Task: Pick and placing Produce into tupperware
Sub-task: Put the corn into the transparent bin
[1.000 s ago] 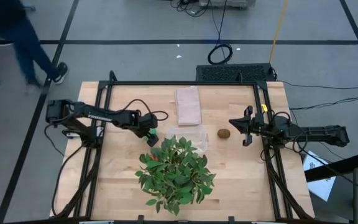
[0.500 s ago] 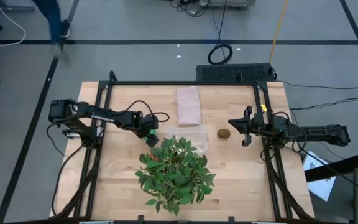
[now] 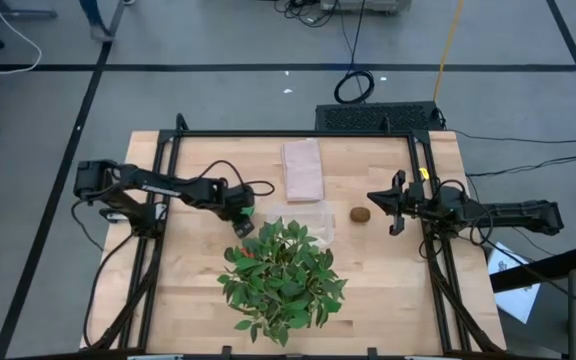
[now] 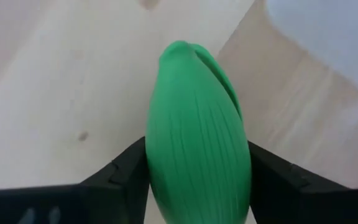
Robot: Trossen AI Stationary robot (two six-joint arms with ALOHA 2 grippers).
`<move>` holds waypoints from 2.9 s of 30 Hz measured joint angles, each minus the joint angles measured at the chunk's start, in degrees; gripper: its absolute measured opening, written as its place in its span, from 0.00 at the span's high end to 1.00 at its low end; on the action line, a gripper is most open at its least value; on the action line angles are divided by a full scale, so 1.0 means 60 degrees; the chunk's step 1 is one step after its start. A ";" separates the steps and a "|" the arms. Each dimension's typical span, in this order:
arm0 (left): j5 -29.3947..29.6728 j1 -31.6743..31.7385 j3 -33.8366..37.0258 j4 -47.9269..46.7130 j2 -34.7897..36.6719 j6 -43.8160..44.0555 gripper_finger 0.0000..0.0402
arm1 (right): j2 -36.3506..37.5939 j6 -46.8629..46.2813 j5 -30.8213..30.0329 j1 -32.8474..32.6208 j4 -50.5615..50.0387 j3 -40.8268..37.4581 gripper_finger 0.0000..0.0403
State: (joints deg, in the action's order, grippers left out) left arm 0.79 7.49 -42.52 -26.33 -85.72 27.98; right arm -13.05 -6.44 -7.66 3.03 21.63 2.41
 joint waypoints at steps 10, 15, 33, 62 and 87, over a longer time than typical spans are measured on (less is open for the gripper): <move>0.0736 0.0000 -0.0015 -0.0147 0.1814 -0.0651 0.42 | -0.0034 0.0000 0.0001 0.0000 -0.0007 0.0001 1.00; 0.0980 0.0004 -0.0015 -0.0153 0.2932 -0.1237 0.47 | -0.0038 -0.0032 0.0020 0.0000 0.0003 0.0002 1.00; 0.1436 -0.0859 -0.0018 0.0824 0.6767 -0.4306 0.49 | -0.0107 -0.0063 0.0033 0.0000 0.0021 -0.0001 1.00; 0.1010 -0.1202 0.3960 0.5638 0.9017 -0.5426 0.45 | -0.0107 -0.0069 0.0034 0.0000 -0.0080 -0.0001 1.00; -0.0162 -0.1341 0.5357 0.7507 0.9484 -0.5820 0.45 | -0.0104 -0.0069 0.0034 0.0000 -0.0087 -0.0002 1.00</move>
State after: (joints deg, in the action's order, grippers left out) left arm -0.19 -0.56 -10.38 18.72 -28.82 -6.94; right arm -13.67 -6.85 -7.46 3.03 21.10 2.39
